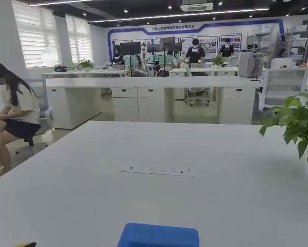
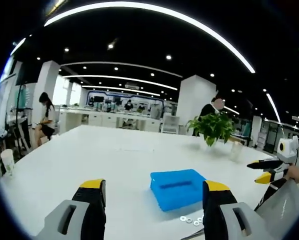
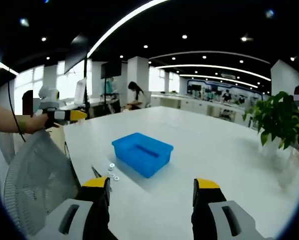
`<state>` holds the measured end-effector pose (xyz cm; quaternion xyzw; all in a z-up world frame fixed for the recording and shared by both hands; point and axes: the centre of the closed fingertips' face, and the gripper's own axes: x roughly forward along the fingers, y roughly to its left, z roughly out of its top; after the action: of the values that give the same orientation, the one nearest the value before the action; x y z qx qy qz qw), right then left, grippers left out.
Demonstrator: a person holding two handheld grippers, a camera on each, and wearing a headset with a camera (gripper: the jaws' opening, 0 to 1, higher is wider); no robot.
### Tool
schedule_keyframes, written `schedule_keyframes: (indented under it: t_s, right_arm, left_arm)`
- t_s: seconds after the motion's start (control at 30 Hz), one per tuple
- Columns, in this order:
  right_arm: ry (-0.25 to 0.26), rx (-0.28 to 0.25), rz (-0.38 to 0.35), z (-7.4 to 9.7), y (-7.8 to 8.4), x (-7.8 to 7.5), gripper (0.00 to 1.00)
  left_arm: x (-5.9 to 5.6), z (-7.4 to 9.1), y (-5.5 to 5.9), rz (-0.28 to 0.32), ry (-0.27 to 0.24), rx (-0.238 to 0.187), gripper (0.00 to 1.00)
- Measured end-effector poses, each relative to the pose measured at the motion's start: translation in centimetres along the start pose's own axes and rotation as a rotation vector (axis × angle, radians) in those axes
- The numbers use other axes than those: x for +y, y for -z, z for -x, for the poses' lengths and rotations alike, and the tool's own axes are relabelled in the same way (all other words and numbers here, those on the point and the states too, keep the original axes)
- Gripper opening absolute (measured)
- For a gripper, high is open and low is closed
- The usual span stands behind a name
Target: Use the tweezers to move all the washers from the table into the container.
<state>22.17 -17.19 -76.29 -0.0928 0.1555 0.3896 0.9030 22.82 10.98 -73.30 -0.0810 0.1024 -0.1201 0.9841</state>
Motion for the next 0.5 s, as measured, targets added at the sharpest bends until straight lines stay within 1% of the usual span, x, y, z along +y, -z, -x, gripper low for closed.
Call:
schedule_keyframes:
  t_s: [0.17,0.37,0.5]
  right_arm:
    - [-0.008,0.005,0.012,-0.04,0.06,0.20,0.63]
    - [-0.012,0.006,0.011,-0.03,0.09,0.24,0.63]
    - [-0.014,0.009,0.015,-0.03,0.17,0.27,0.62]
  left_arm:
    - [-0.02,0.07,-0.05,0.011,0.002,-0.002,0.78]
    - [0.01,0.07,0.01,0.006,-0.001,0.002,0.78]
    - [-0.16,0.06,0.02,0.004,0.006,0.003,0.78]
